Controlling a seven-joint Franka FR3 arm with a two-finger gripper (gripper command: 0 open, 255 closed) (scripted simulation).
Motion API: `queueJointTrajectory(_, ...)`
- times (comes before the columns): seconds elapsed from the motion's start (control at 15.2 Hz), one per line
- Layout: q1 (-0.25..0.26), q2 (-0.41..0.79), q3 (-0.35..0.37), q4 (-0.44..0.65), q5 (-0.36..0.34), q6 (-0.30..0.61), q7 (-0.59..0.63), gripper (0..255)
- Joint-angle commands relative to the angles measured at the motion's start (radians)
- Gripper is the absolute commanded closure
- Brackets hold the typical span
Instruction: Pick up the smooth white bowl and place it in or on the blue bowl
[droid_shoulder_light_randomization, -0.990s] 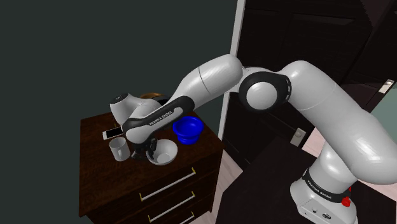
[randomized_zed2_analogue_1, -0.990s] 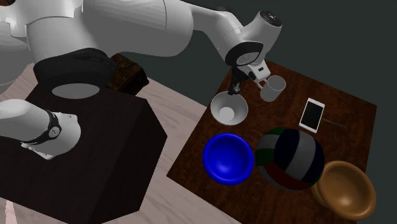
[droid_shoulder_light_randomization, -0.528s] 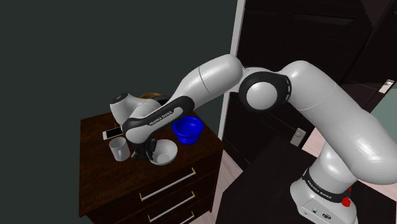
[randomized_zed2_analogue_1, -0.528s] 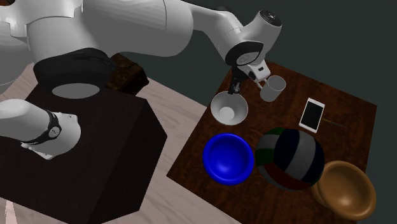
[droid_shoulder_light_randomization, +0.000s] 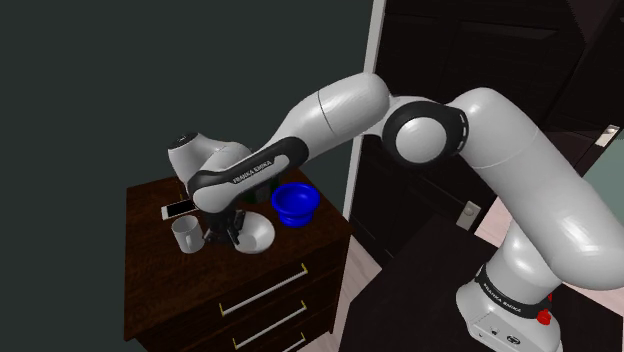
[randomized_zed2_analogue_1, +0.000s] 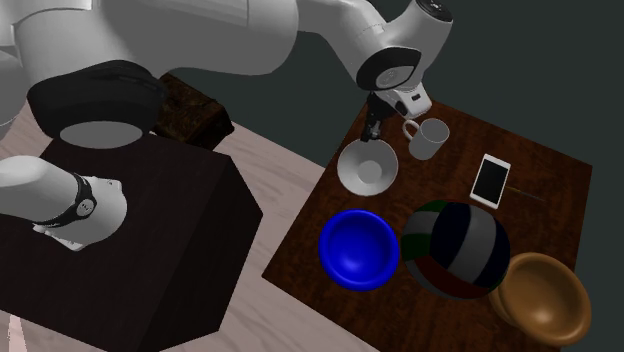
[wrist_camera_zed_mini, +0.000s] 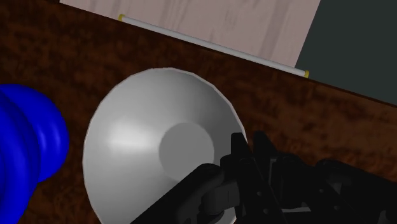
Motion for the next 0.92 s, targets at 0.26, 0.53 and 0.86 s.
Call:
queueJointTrajectory(0.26, -0.004, -0.045, 0.008, 0.005, 0.009, -0.049, -0.004, 255)
queueJointTrajectory(0.53, -0.005, -0.071, 0.013, 0.013, 0.016, -0.084, -0.008, 255)
queueJointTrajectory(0.86, -0.006, -0.101, 0.019, 0.03, 0.023, -0.129, -0.013, 255)
